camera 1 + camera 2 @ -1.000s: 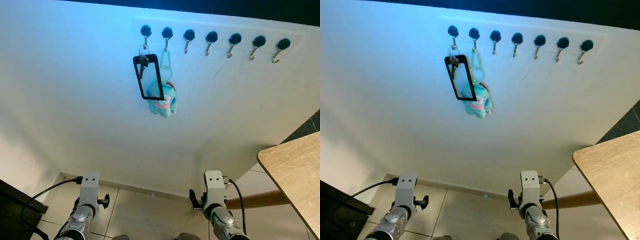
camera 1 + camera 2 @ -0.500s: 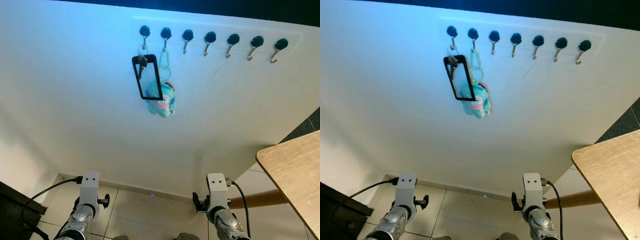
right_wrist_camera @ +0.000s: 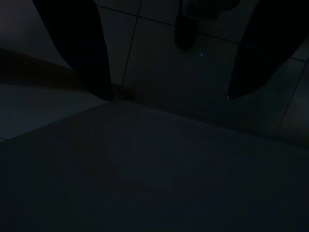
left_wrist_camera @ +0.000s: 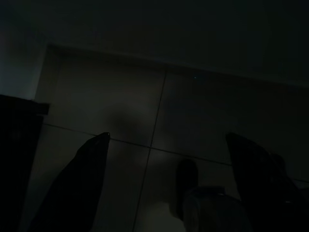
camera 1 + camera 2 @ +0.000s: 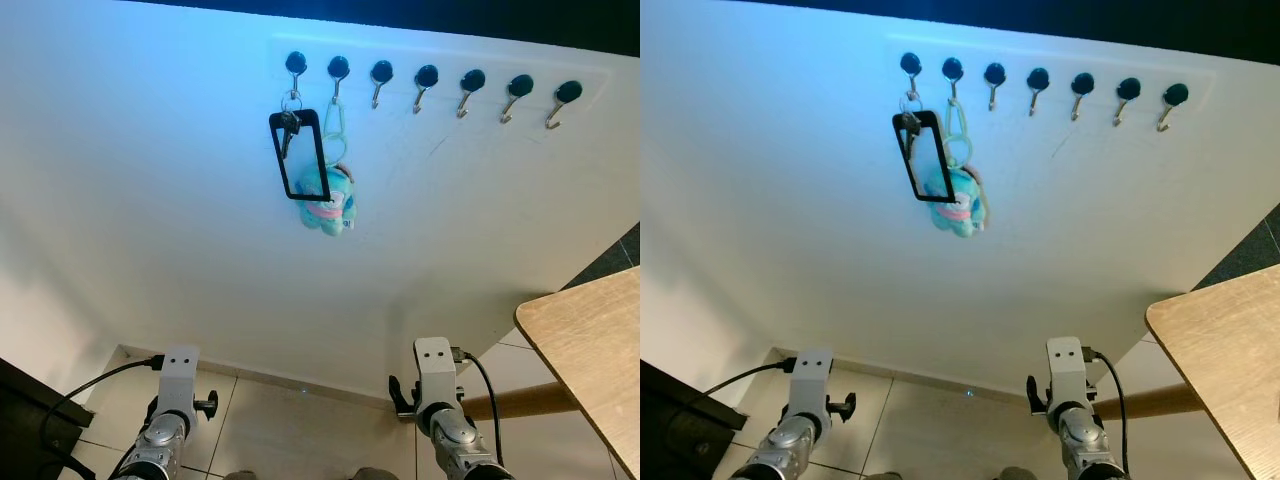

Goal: Hang keys on a hook

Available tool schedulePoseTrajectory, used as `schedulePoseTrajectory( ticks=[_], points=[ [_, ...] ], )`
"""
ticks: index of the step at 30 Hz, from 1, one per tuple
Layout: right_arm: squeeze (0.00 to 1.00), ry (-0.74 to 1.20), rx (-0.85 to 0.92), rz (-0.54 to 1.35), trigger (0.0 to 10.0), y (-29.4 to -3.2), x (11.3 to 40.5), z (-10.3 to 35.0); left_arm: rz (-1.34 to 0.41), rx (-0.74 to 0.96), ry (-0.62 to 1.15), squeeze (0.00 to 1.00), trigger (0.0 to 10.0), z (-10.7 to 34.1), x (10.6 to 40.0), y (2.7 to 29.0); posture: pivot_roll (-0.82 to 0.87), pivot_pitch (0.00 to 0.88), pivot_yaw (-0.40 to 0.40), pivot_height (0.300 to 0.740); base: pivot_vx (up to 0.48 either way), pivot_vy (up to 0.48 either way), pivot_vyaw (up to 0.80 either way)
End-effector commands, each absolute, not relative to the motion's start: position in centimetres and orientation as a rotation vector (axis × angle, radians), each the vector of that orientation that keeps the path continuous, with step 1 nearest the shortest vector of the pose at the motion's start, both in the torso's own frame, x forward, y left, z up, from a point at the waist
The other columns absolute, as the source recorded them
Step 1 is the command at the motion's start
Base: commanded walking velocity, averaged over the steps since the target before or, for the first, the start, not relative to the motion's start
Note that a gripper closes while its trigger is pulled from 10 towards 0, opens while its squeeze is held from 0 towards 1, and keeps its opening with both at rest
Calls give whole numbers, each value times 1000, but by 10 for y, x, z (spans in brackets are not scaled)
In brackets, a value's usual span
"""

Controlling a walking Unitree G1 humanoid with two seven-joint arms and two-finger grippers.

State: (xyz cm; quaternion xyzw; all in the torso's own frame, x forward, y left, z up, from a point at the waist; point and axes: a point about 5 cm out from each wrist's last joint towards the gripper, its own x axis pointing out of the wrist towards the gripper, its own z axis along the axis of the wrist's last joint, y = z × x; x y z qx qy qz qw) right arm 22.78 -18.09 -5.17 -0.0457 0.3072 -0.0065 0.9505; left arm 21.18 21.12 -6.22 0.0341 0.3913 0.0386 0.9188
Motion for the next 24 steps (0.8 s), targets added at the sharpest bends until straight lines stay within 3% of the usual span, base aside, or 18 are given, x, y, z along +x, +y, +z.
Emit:
schedulePoseTrajectory(
  ticks=[1,24],
  points=[
    [0,662,-101,-19,10000,-183,220,-57,88,94,816,0,10000,-63,209,218,89,60,-41,740,0,0,0],
    [0,715,-31,-21,10000,-192,209,-64,91,94,839,0,10000,-69,198,216,90,32,-57,740,0,0,0]
  ],
)
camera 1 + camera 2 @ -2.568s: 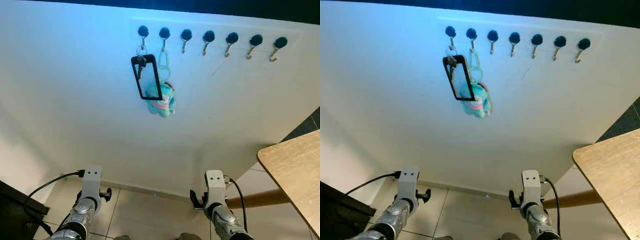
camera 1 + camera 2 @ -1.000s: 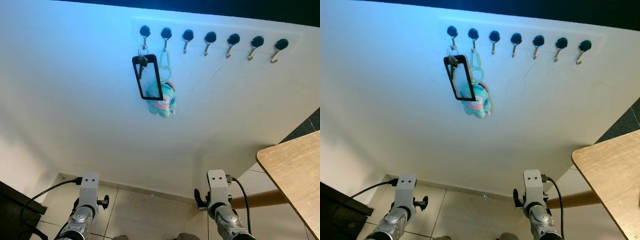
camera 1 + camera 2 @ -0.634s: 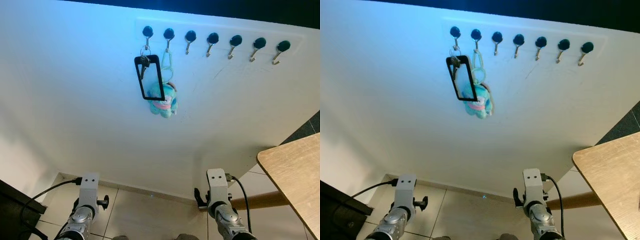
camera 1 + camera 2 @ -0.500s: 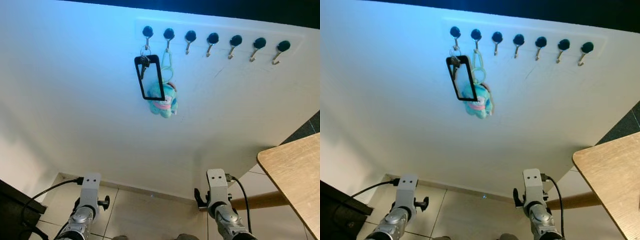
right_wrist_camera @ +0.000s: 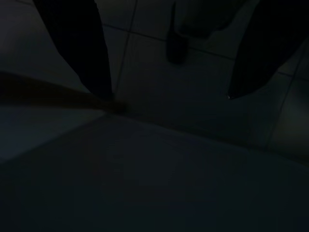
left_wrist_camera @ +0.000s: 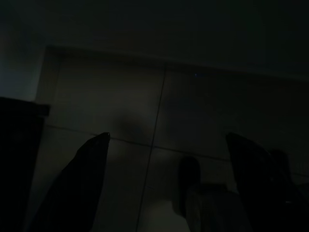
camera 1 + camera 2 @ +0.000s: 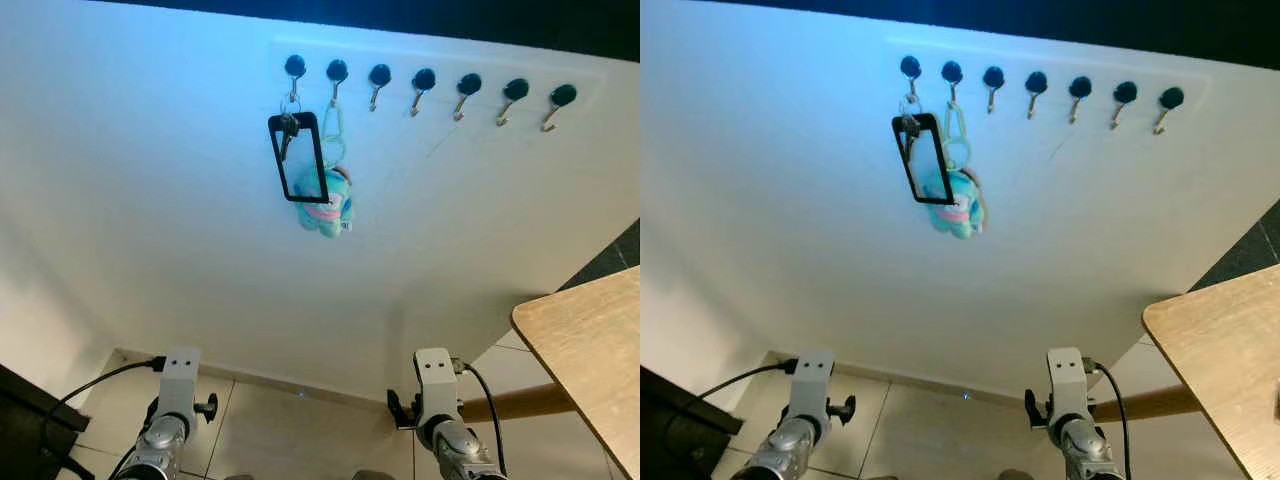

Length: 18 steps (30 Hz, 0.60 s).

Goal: Hang keys on a hook

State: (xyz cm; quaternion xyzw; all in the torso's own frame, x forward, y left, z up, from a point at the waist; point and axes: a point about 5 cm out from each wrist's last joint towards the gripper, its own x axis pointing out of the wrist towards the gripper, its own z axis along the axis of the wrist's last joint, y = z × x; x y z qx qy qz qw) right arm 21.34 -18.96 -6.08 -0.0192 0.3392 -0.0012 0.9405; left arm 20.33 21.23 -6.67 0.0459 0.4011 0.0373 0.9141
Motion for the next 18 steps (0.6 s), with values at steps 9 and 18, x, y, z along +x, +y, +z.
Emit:
schedulePoseTrajectory(
  ticks=[9,18],
  points=[
    [0,707,-64,-30,10000,-190,209,-63,135,84,817,0,10000,-68,196,221,110,31,-92,740,0,0,0],
    [0,672,-26,20,10000,-184,213,-60,175,79,751,0,10000,-65,196,225,126,41,-109,740,0,0,0]
  ],
)
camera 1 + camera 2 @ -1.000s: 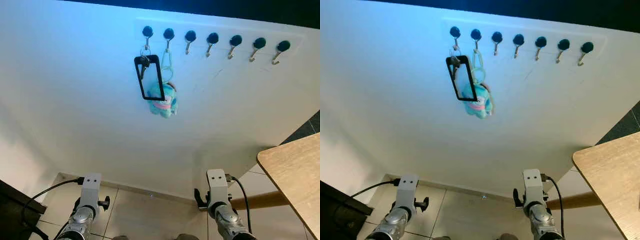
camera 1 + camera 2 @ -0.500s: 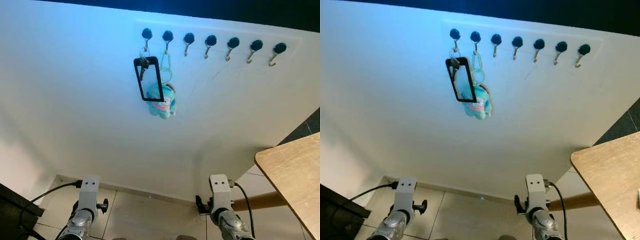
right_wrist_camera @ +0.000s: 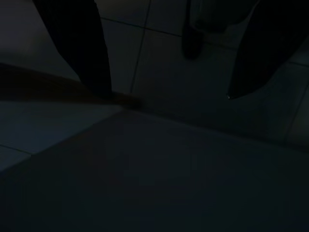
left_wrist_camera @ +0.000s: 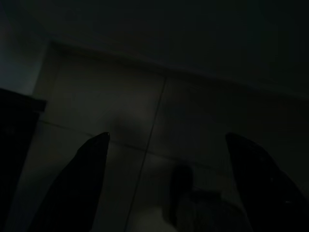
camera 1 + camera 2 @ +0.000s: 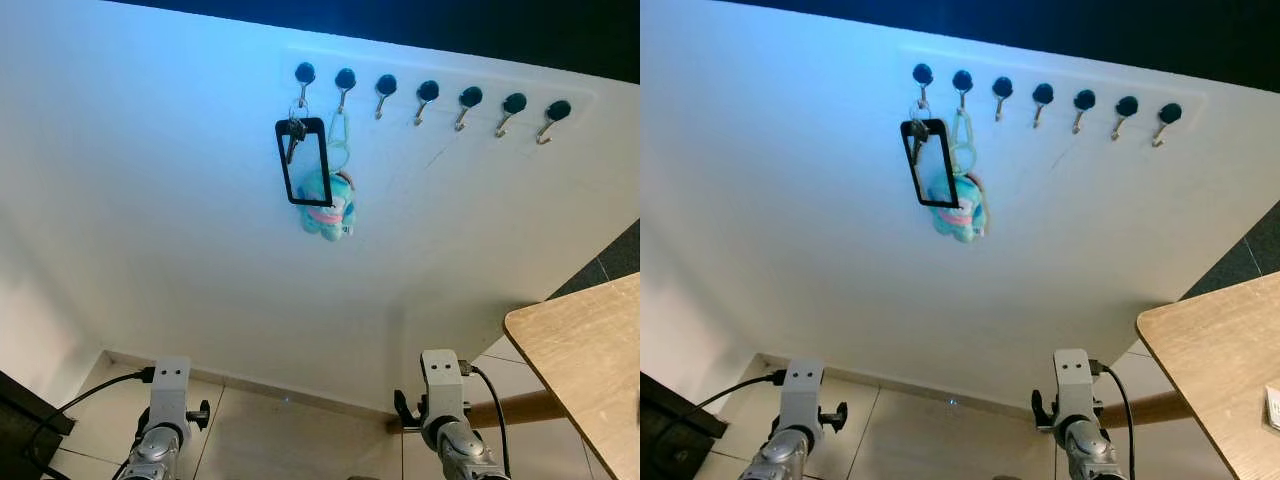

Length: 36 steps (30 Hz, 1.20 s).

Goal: Hang keys on a hook

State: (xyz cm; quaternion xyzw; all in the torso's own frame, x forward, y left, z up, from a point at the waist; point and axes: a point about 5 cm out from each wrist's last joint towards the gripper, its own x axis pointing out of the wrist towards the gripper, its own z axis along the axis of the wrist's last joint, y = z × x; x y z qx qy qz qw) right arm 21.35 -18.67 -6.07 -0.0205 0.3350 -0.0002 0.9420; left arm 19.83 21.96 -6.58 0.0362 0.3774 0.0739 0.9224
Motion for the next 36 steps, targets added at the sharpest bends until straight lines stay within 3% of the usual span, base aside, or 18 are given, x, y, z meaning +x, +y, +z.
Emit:
schedulePoseTrajectory(
  ticks=[1,20,26,31,36],
  points=[
    [0,659,-1,22,10000,-183,213,-60,159,85,739,0,10000,-64,196,223,122,41,-102,740,0,0,0],
    [0,602,100,-14,10000,-184,183,-68,26,106,608,0,10000,-56,200,208,111,35,-54,740,0,0,0],
    [0,383,163,-82,10000,-208,173,-51,-27,45,534,0,10000,-52,192,210,91,39,-34,740,0,0,0],
    [0,317,142,-112,10000,-218,170,-45,-43,-5,503,0,10000,-51,190,209,87,39,-29,740,0,0,0],
    [0,242,139,-72,10000,-213,169,-38,-116,-46,422,0,10000,-41,197,200,92,41,-23,740,0,0,0]
  ],
)
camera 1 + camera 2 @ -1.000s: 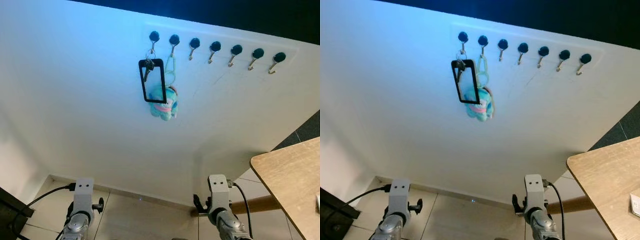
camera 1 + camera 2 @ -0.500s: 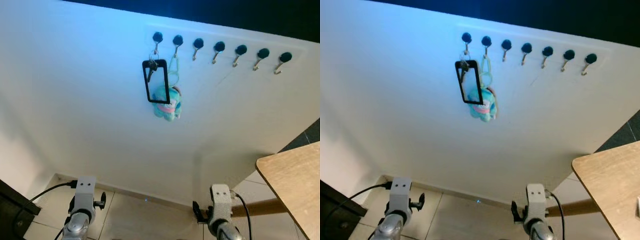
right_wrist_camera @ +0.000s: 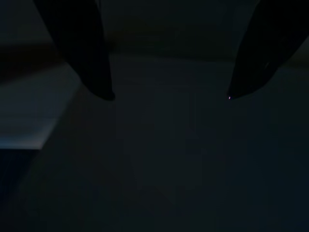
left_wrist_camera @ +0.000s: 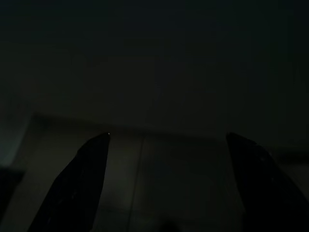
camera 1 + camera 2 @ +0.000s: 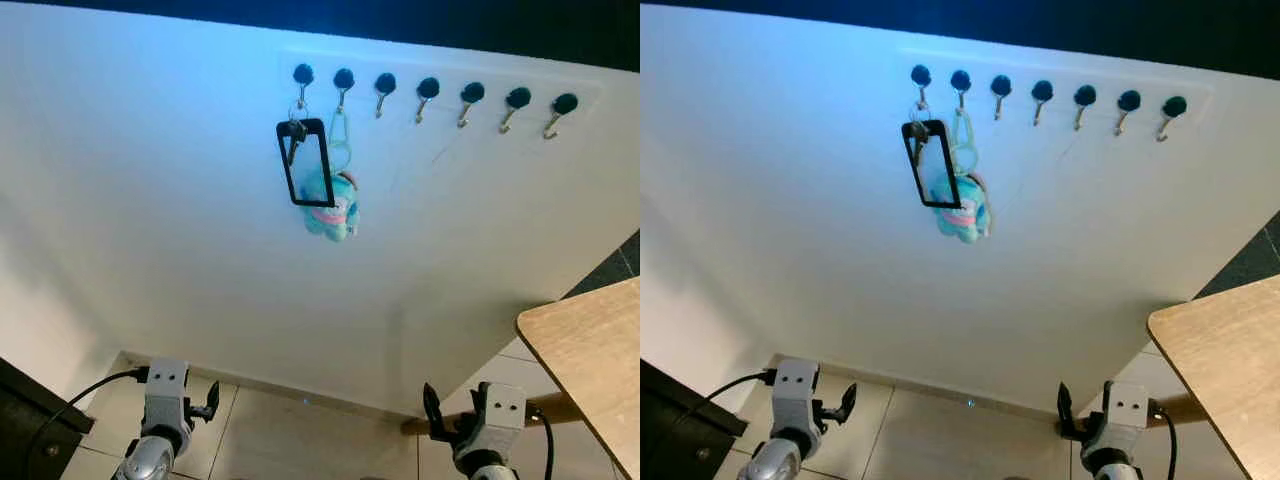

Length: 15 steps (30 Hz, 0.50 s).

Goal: Hang keys on a hook

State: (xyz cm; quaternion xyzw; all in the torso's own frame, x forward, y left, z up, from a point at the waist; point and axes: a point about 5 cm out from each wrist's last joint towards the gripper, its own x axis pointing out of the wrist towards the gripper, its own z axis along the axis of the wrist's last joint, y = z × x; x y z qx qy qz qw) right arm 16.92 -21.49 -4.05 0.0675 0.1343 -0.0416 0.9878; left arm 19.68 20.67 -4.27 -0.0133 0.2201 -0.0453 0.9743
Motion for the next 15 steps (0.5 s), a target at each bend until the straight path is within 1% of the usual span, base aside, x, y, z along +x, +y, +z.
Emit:
schedulePoseTrajectory(
  ticks=[1,2,3,4,5,6,7,8,10,12,15],
  points=[
    [0,242,139,-72,10000,-213,169,-38,-116,-46,422,0,10000,-41,197,200,92,41,-23,740,0,0,0],
    [0,335,158,-37,10000,-202,170,-48,-136,-33,462,0,10000,-44,200,197,89,44,-15,740,0,0,0],
    [0,398,168,-32,10000,-199,169,-54,-136,-19,496,0,10000,-47,200,197,89,44,-15,740,0,0,0],
    [0,438,174,-30,10000,-197,169,-58,-136,-10,517,0,10000,-49,200,197,89,44,-15,740,0,0,0],
    [0,552,153,-37,10000,-194,165,-68,-132,36,567,0,10000,-54,198,199,91,38,-9,740,0,0,0],
    [0,619,130,-36,10000,-192,162,-74,-122,72,614,0,10000,-58,195,202,89,36,-5,740,0,0,0],
    [0,619,130,-36,10000,-192,162,-74,-122,72,614,0,10000,-58,195,202,89,36,-5,740,0,0,0],
    [0,693,110,-75,10000,-192,158,-81,-97,80,656,0,10000,-61,194,207,91,35,-5,740,0,0,0],
    [0,699,114,-105,10000,-194,157,-81,-88,58,653,0,10000,-60,195,208,91,35,-5,740,0,0,0],
    [0,711,131,-172,10000,-198,157,-82,-71,21,667,0,10000,-60,198,210,93,32,-7,740,0,0,0],
    [0,707,137,-204,10000,-200,161,-81,-52,9,673,0,10000,-59,201,210,91,31,-14,740,0,0,0]
  ],
)
